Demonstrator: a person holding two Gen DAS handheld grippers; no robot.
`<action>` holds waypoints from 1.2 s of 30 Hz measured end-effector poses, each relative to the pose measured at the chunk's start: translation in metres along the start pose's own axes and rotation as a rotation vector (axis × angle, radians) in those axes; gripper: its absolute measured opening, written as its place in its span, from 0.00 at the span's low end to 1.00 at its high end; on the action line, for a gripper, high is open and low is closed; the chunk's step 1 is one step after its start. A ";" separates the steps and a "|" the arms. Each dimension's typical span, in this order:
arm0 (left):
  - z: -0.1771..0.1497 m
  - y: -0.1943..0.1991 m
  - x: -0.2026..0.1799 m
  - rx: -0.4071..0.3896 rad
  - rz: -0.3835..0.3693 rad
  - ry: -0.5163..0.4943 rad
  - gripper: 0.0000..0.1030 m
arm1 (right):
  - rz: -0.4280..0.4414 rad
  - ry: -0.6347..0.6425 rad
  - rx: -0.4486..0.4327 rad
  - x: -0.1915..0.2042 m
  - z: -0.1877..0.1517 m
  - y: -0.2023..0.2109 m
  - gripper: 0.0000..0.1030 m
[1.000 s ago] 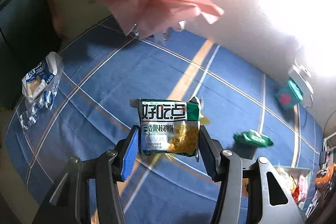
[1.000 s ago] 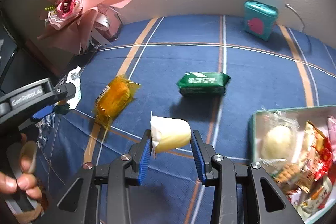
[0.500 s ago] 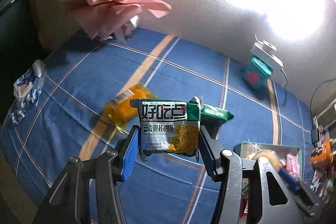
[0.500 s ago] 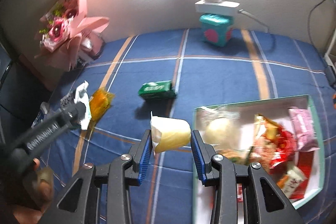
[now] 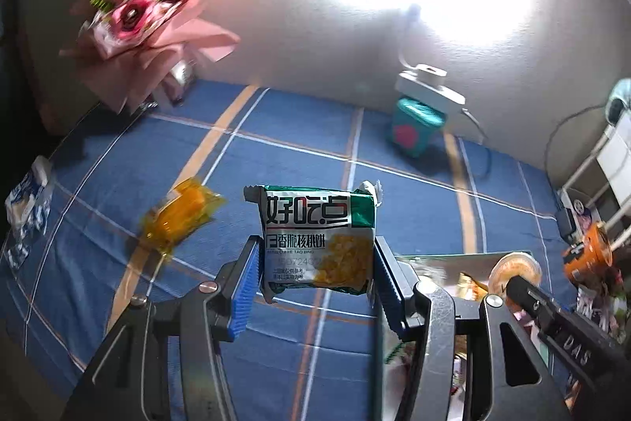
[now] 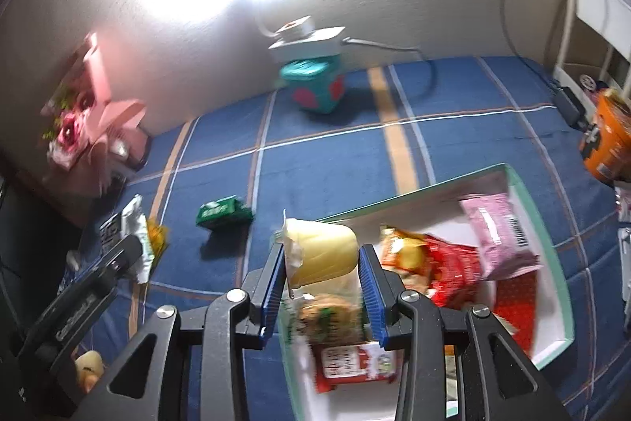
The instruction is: Organize snacks
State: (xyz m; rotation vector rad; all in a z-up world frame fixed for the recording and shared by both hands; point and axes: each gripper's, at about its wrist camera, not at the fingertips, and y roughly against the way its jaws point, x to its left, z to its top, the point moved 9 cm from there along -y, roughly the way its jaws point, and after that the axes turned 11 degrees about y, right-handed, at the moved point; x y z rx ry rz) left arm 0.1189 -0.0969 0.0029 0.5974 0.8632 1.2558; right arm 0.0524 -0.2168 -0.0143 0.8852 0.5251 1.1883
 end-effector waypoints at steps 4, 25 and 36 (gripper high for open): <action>-0.010 0.003 -0.022 0.010 -0.045 -0.043 0.54 | -0.027 -0.051 -0.012 -0.029 0.001 0.009 0.38; -0.075 -0.018 -0.115 0.119 -0.155 -0.267 0.55 | -0.072 -0.237 0.004 -0.124 -0.014 0.009 0.38; -0.088 -0.046 -0.122 0.146 -0.126 -0.301 0.55 | -0.035 -0.241 0.060 -0.122 -0.023 -0.027 0.39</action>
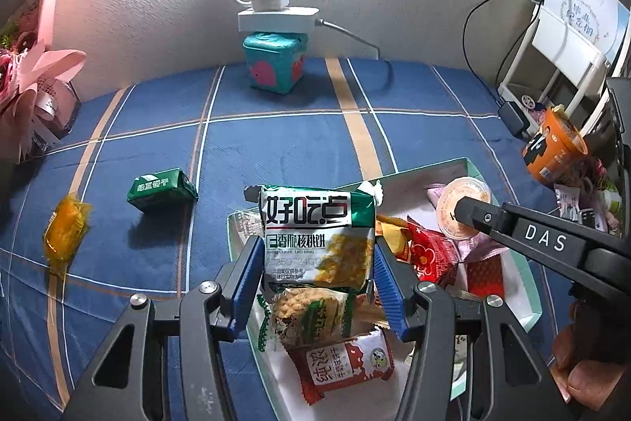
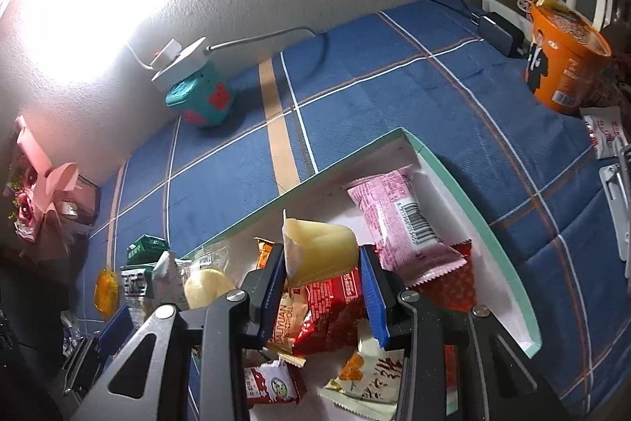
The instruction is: Organize snacks
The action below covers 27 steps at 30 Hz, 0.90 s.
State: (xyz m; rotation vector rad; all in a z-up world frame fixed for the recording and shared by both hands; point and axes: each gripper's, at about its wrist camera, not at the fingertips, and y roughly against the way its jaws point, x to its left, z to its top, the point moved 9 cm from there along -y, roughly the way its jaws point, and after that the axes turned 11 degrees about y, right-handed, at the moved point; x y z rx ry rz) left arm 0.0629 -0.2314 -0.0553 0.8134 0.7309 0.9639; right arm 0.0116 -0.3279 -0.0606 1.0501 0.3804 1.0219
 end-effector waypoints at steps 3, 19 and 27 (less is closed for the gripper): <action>0.000 -0.007 0.000 0.002 0.005 -0.005 0.55 | 0.006 0.003 0.006 0.001 0.000 -0.007 0.39; -0.006 -0.034 -0.012 0.010 0.023 -0.075 0.55 | 0.020 0.015 0.029 -0.001 0.001 -0.032 0.39; -0.018 -0.039 -0.026 0.043 0.007 -0.115 0.55 | 0.006 -0.016 0.065 -0.011 -0.003 -0.038 0.39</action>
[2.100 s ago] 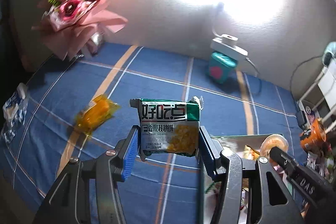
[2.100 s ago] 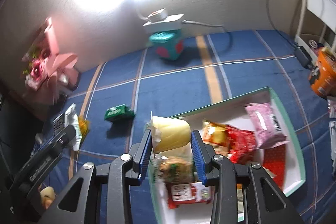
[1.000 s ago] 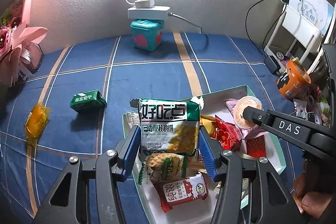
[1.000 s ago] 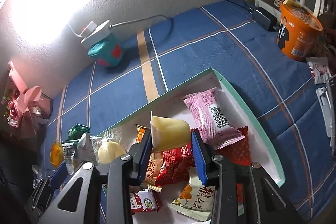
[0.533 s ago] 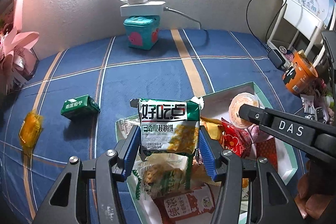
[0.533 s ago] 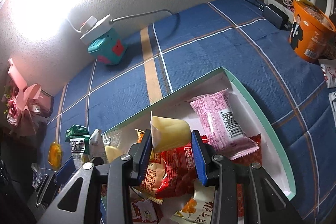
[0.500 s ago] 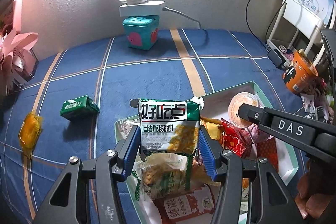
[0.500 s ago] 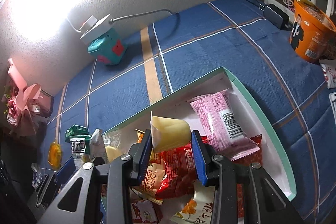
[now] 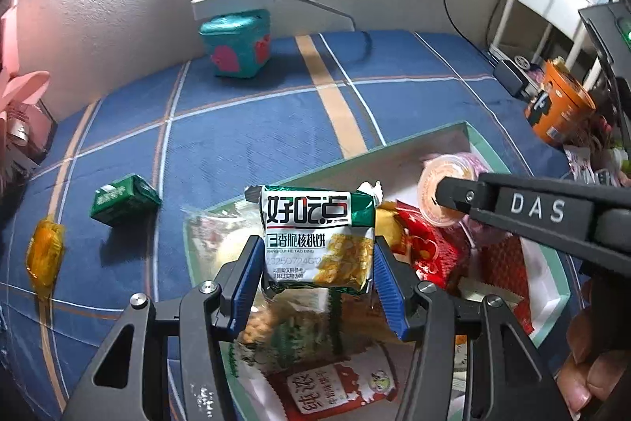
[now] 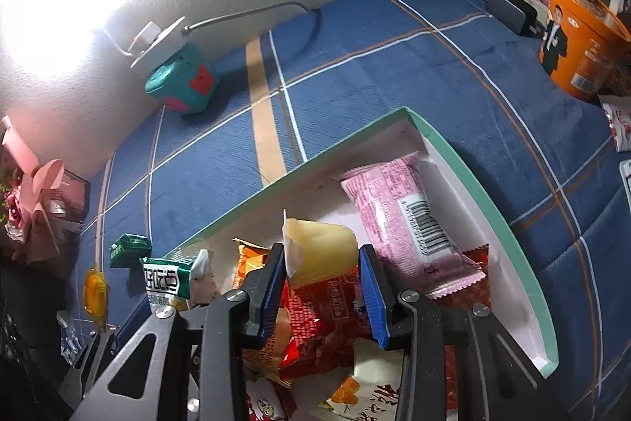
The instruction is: Organize snacks
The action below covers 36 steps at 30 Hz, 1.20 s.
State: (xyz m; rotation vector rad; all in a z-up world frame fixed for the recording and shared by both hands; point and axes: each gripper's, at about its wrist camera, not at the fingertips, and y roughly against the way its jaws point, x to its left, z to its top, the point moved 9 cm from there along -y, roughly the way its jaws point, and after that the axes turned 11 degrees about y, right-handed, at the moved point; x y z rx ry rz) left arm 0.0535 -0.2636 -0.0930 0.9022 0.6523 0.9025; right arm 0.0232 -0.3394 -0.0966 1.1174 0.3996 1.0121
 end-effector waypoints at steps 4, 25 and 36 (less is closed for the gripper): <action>-0.004 -0.005 -0.002 0.017 0.000 -0.005 0.55 | -0.002 -0.014 0.011 -0.004 -0.003 0.001 0.39; 0.000 0.011 -0.005 0.022 -0.024 0.004 0.69 | -0.047 0.015 -0.011 0.003 -0.003 0.033 0.40; 0.012 0.041 0.017 0.014 -0.027 0.071 0.79 | -0.077 0.036 -0.079 0.003 0.005 0.066 0.40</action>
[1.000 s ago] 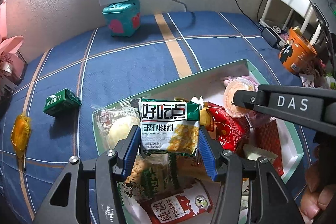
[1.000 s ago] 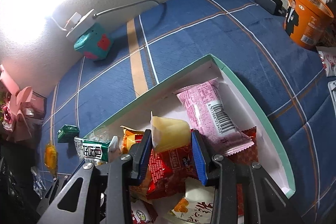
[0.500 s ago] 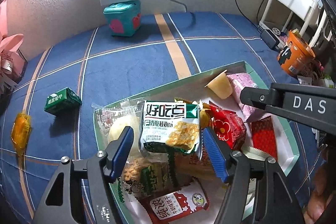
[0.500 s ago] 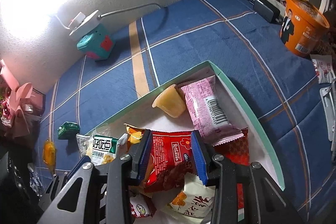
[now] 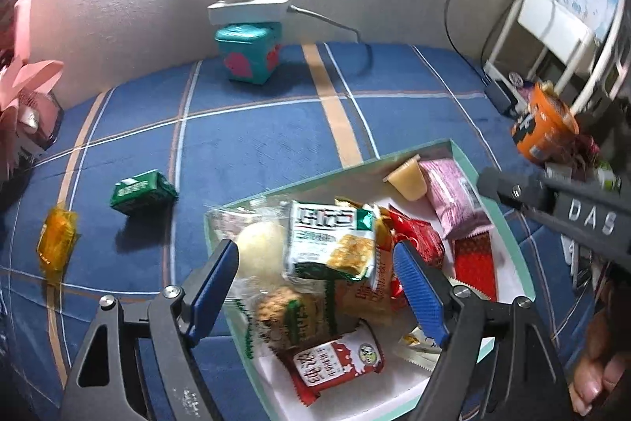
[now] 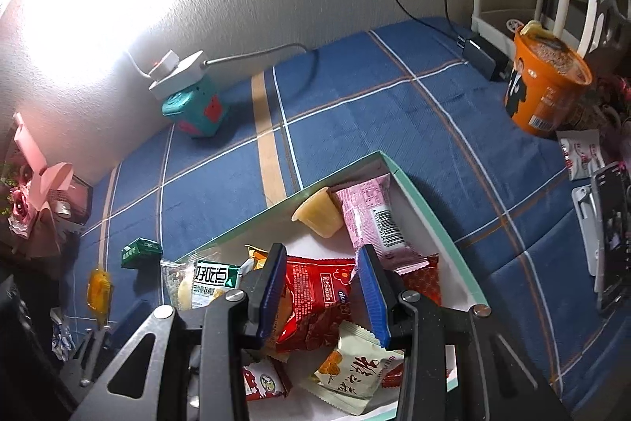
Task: Organize snacks
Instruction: 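Move both open tools back toward the green packet and yellow jelly bag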
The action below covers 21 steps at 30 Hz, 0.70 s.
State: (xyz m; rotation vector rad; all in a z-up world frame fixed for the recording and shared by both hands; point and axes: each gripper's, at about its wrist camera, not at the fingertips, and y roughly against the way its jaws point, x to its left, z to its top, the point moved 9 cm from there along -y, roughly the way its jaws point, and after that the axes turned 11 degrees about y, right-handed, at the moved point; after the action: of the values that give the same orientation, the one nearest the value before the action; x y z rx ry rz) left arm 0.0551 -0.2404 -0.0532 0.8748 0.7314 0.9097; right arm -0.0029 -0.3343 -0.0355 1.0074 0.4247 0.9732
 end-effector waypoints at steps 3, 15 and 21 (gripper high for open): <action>0.006 0.008 0.022 -0.016 0.037 0.049 0.79 | -0.007 0.008 0.000 0.001 0.000 0.002 0.40; 0.021 0.016 0.126 -0.051 0.219 0.253 0.79 | -0.019 0.090 0.044 0.027 -0.013 -0.008 0.39; 0.020 0.017 0.144 -0.046 0.231 0.293 0.79 | -0.009 0.141 0.062 0.047 -0.018 -0.013 0.39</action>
State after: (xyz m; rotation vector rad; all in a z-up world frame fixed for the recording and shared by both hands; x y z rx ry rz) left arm 0.1279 -0.1134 -0.0535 0.8045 0.8685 1.2739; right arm 0.0155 -0.2881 -0.0508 0.9946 0.5790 1.0322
